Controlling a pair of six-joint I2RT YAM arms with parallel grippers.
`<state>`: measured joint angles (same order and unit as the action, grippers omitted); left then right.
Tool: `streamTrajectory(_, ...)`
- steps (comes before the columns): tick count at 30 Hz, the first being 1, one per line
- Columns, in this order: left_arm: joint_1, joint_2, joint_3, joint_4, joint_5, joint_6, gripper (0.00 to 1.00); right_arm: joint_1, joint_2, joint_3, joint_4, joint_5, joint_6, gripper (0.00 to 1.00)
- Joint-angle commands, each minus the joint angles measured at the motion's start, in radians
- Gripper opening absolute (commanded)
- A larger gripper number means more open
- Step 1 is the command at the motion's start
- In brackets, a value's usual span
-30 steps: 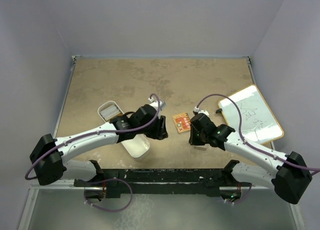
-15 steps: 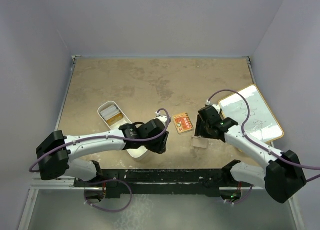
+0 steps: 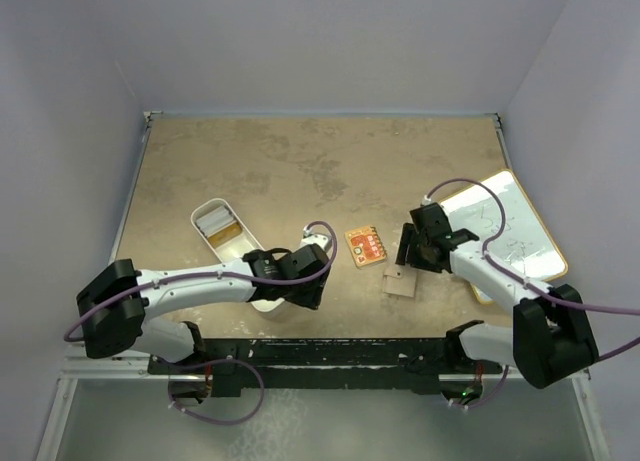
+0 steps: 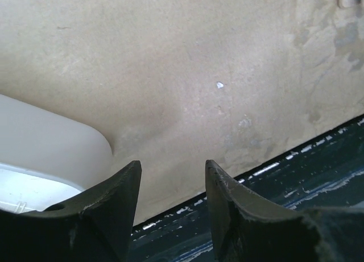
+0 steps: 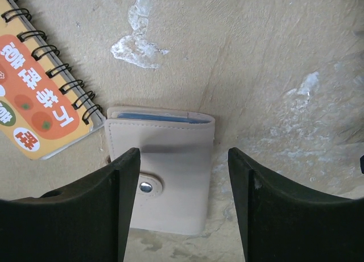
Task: Put the credit cards into the card holder
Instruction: Move the storage box to the center of the board.
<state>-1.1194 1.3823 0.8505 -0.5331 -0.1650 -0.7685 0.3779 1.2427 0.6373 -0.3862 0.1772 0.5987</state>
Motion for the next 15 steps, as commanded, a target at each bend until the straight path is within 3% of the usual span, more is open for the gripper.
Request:
streamTrajectory(1, 0.026, 0.003, -0.006, -0.04, -0.118, 0.001, 0.47, -0.016, -0.04, 0.023, -0.003, -0.029, -0.04, 0.66)
streamTrajectory(9, 0.149, -0.021, -0.034, -0.007, -0.117, 0.03, 0.48, -0.037, -0.074, -0.033, 0.026, 0.026, -0.012, 0.63)
streamTrajectory(15, 0.162, -0.06, -0.016, 0.034, -0.101, 0.027, 0.49, -0.06, -0.04, -0.055, 0.048, -0.027, -0.017, 0.61)
